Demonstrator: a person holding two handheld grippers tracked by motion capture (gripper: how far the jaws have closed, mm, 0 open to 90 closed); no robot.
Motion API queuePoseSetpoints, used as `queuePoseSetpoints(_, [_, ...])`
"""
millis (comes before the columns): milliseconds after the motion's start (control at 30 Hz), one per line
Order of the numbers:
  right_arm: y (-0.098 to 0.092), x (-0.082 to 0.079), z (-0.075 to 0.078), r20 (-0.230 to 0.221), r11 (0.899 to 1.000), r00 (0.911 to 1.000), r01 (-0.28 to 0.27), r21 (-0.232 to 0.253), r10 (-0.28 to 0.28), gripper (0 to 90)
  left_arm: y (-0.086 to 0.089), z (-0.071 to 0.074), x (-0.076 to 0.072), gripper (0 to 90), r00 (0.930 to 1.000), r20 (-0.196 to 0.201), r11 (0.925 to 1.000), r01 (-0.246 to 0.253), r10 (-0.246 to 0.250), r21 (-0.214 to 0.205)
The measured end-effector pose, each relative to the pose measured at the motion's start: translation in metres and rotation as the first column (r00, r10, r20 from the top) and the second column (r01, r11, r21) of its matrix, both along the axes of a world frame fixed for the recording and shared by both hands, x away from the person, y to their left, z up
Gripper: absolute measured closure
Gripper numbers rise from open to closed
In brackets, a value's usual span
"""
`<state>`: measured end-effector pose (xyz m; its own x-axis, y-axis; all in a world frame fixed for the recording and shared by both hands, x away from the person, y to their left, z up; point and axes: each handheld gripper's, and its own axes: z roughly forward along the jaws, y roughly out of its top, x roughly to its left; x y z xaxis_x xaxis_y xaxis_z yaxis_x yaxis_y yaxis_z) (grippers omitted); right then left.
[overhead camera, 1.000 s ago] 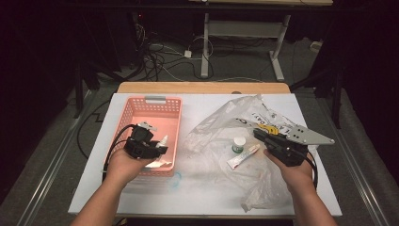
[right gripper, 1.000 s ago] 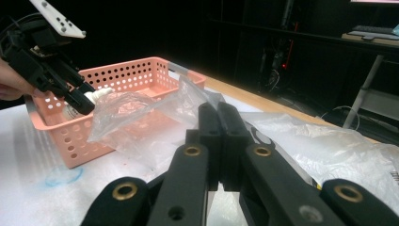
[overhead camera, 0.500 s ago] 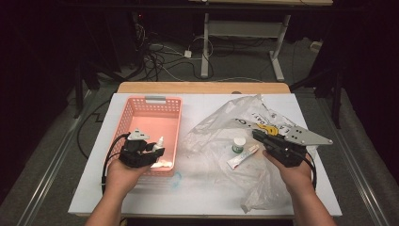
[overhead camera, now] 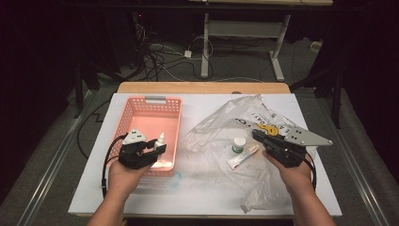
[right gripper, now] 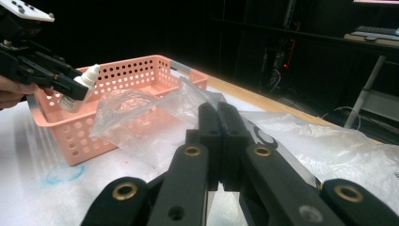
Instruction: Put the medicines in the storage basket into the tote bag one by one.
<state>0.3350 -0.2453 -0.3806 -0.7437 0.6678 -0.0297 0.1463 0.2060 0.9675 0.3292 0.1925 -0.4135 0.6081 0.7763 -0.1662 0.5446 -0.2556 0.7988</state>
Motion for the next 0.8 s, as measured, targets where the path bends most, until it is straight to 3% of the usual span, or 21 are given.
queuePoseSetpoints(167, [-0.002, 0.0, 0.001, 0.003, 1.0, 1.0, 0.001, 0.005, -0.001, 90.0, -0.008, 0.011, -0.008, 57.9, 0.9988, 0.04, 0.9988, 0.029, -0.027, -0.039])
queuePoseSetpoints(233, [-0.002, 0.0, 0.002, 0.008, 1.0, 1.0, 0.002, 0.007, -0.002, 90.0, -0.016, 0.015, -0.013, 58.0, 0.9969, 0.052, 0.9962, 0.062, -0.059, -0.061])
queuePoseSetpoints(300, [-0.003, -0.001, 0.003, 0.009, 1.0, 1.0, 0.003, 0.01, -0.003, 90.0, -0.028, 0.02, -0.018, 58.0, 0.9932, 0.07, 0.9938, 0.097, -0.093, -0.055])
queuePoseSetpoints(433, [-0.003, -0.001, 0.005, 0.012, 1.0, 0.9999, 0.002, 0.015, -0.002, 90.0, -0.06, 0.026, -0.026, 57.9, 0.9804, 0.096, 0.9832, 0.177, -0.172, -0.044])
queuePoseSetpoints(533, [-0.002, -0.002, 0.006, 0.016, 1.0, 0.9999, 0.0, 0.016, 0.0, 90.0, -0.086, 0.025, -0.03, 57.9, 0.9678, 0.096, 0.9709, 0.237, -0.233, -0.035])
queuePoseSetpoints(800, [-0.001, -0.003, 0.008, 0.021, 1.0, 0.9998, -0.005, 0.021, 0.004, 90.0, -0.149, 0.005, -0.017, 57.9, 0.942, 0.064, 0.9436, 0.331, -0.329, -0.015])
